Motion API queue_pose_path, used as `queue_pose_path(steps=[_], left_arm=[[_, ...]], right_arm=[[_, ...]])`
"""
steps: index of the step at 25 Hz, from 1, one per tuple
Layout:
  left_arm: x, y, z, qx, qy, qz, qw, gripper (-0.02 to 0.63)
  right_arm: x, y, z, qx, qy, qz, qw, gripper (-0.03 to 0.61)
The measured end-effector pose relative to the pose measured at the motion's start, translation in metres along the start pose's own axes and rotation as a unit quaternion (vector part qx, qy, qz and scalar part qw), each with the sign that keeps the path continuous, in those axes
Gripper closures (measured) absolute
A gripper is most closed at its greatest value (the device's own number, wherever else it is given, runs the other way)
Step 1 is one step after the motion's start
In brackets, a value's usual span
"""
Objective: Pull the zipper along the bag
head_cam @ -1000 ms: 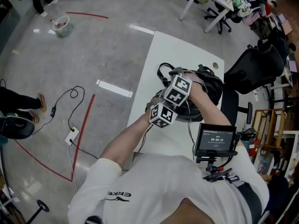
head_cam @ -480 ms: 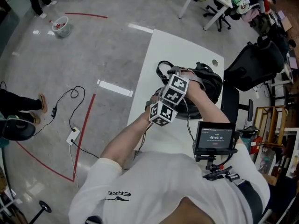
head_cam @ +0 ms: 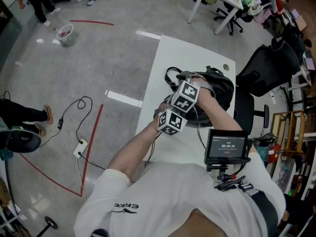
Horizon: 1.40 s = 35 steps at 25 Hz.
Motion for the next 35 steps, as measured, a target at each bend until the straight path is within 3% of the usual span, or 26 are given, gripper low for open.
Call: queue_pose_path(steps=[9, 16, 23, 28, 35], left_arm=[[-0.012, 0.005, -0.009, -0.002, -0.036, -0.019, 0.9992, 0.577], [-0.012, 0.004, -0.013, -0.007, -0.054, -0.025, 0.9982, 0.577], [-0.003, -0.007, -0.018, 0.005, -0.079, -0.044, 0.9959, 0.577], [0.004, -0.027, -0.025, 0.027, -0.104, -0.065, 0.9921, 0.577], [0.029, -0.05, -0.032, 0.055, -0.124, -0.075, 0.9879, 0.577]], right_arm=[[0.014, 0.016, -0.004, 0.026, 0.049, 0.065, 0.996, 0.557], [0.018, 0.036, -0.025, 0.054, 0.073, 0.123, 0.988, 0.514], [0.014, 0.064, -0.061, 0.098, 0.084, 0.205, 0.97, 0.514], [0.013, 0.093, -0.089, 0.13, 0.084, 0.303, 0.94, 0.515], [0.002, 0.141, -0.129, 0.185, 0.04, 0.474, 0.86, 0.515]])
Point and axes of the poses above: the fingertips, and each gripper's own axes: z forward along the fingers, x to its right, y out of its underside, the point moved 7 cm from there along -z, backward along the fingers, and after that the axes turned 11 degrees about y, right-handed, at the moved point
